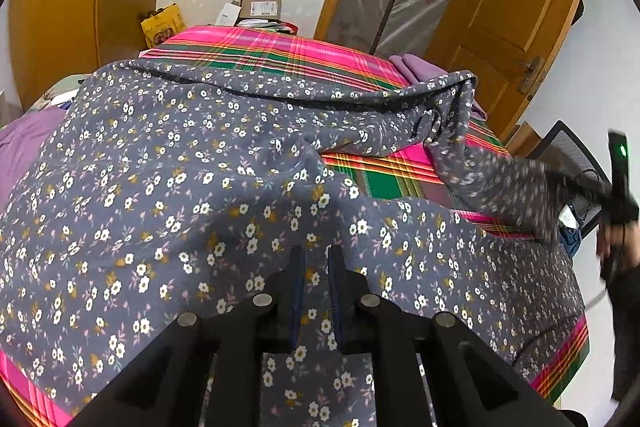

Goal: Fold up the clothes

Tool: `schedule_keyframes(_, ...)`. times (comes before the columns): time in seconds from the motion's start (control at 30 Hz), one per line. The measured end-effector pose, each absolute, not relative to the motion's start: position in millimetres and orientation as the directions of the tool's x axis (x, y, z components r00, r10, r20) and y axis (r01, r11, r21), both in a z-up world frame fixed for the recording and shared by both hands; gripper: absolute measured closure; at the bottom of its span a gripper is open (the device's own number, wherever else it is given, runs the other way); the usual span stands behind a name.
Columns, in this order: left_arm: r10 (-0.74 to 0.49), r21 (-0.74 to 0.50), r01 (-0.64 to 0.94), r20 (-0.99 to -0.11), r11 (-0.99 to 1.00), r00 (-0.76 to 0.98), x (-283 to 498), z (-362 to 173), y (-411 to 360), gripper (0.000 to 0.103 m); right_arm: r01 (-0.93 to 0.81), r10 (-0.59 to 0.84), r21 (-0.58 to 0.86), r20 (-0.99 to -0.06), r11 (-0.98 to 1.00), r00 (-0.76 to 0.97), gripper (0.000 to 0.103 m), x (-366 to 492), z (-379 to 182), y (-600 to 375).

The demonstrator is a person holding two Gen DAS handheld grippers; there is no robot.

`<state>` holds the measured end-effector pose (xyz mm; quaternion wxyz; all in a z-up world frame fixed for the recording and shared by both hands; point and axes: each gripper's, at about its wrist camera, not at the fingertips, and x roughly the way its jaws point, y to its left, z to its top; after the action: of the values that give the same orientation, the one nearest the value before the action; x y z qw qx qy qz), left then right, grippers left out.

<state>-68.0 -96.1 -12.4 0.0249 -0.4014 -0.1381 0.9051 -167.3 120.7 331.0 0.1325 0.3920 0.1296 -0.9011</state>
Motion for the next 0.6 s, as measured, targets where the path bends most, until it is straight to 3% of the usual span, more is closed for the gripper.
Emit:
schedule_keyframes(0.33,0.136,-0.267,0.093,-0.726,-0.959,-0.674,-71,-13,-104,0.092,0.224,0.121,-0.352,-0.735,-0.909,-0.667,0.1,-295,341,162)
schedule_keyframes(0.43,0.137,-0.264,0.093,-0.731,-0.96,-0.668,-75,-15,-103,0.092,0.18,0.14,-0.327,-0.753,-0.928,-0.643,0.097,-314,328,173)
schedule_keyframes(0.5,0.138,-0.264,0.091,-0.732,-0.96,-0.667,-75,-15,-102,0.092,0.149,0.147,-0.302,-0.767,-0.942,-0.625,0.083,-324,319,180)
schedule_keyframes(0.6,0.138,-0.264,0.091,-0.732,-0.96,-0.667,-76,-16,-102,0.092,0.093,0.137,-0.24,-0.785,-0.966,-0.605,0.082,-334,308,194)
